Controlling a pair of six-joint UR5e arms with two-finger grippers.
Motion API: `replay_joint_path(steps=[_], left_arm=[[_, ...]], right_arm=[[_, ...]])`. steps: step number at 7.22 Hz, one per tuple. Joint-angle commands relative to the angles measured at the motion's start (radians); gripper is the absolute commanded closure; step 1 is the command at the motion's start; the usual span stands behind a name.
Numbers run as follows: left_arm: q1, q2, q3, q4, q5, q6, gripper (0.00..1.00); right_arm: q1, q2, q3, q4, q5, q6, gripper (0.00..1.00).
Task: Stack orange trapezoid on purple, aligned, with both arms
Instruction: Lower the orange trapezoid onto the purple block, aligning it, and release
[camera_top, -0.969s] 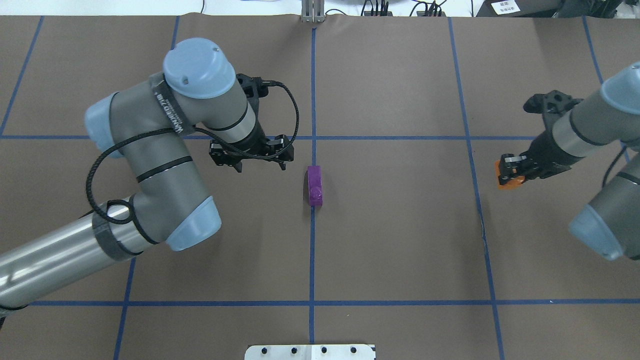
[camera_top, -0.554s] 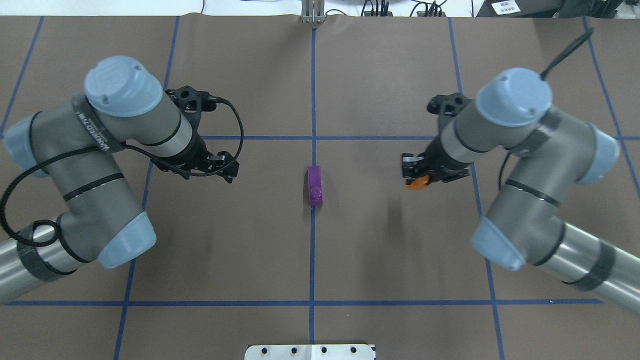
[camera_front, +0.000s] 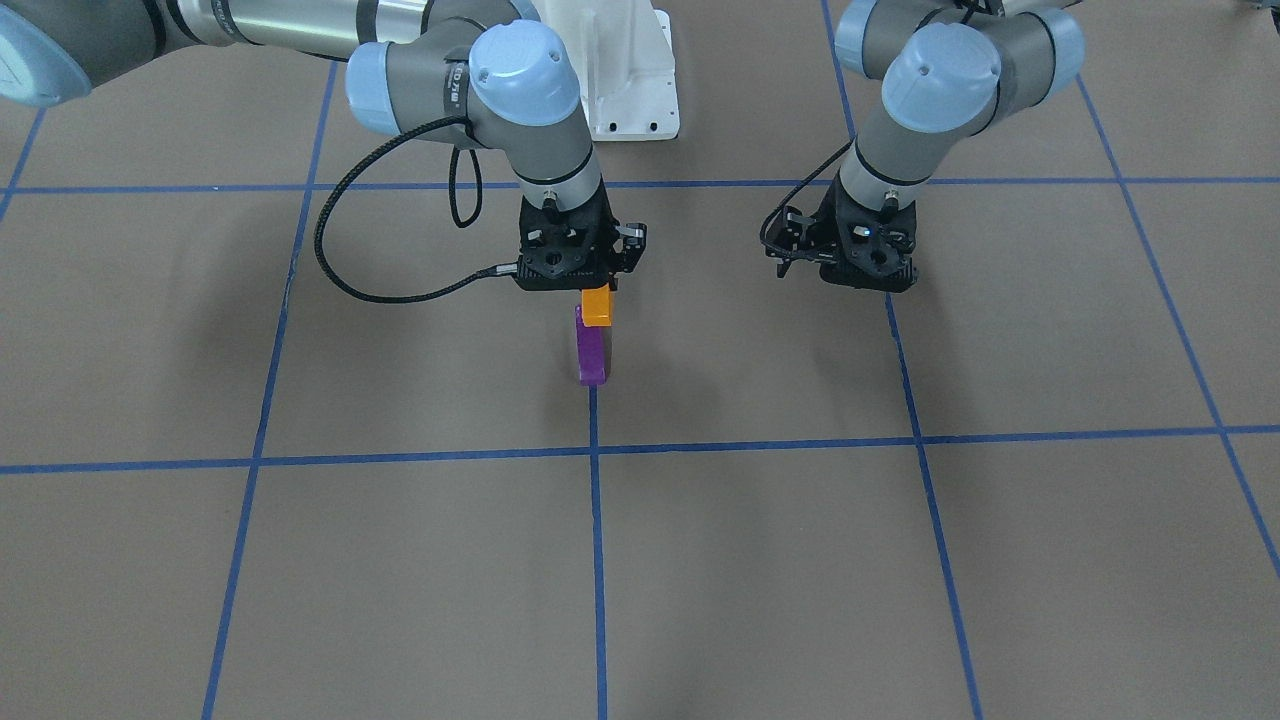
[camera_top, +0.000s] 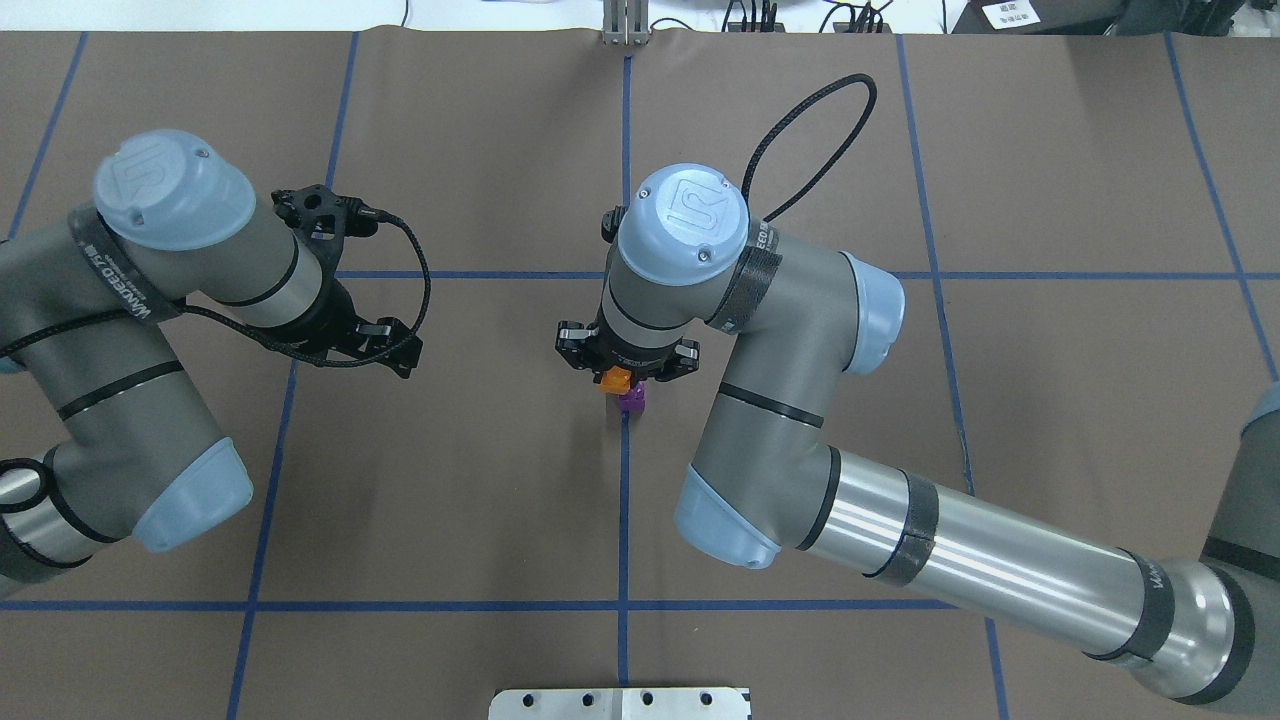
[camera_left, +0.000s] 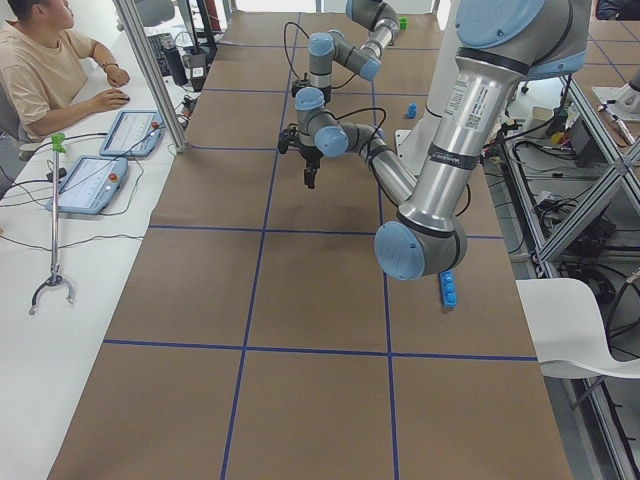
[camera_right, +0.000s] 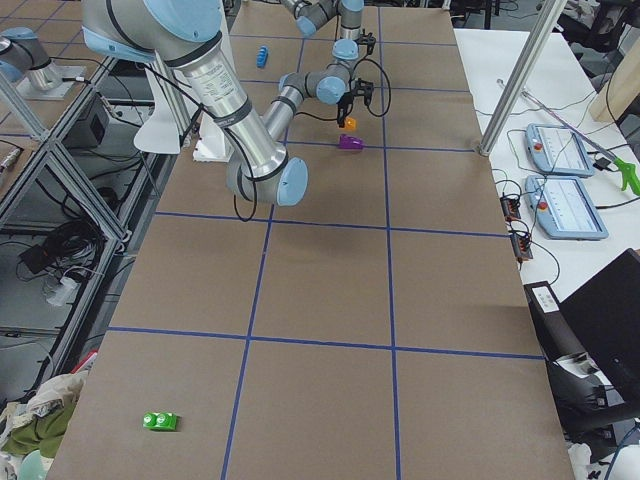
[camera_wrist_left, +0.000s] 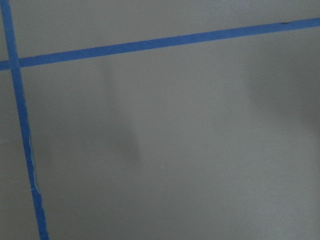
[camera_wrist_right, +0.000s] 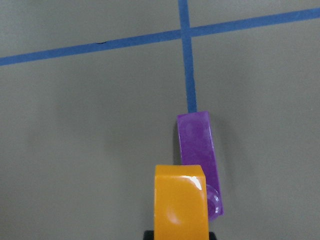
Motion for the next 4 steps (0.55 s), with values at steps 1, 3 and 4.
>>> replay_joint_path(steps=[1, 3, 4], left_arm=[[0.001, -0.001, -0.001, -0.001, 0.000, -0.001, 0.00], [0.004, 0.001, -0.001, -0.001, 0.000, -0.003, 0.00], [0.006, -0.001, 0.005, 0.001, 0.002, -0.004, 0.00]], right_arm=[[-0.002, 0.001, -0.023, -0.001, -0.020, -0.012, 1.00], [-0.003, -0.001, -0.031, -0.004, -0.027, -0.017, 1.00], [-0.005, -0.001, -0.039, -0.005, -0.032, -0.018, 1.00]])
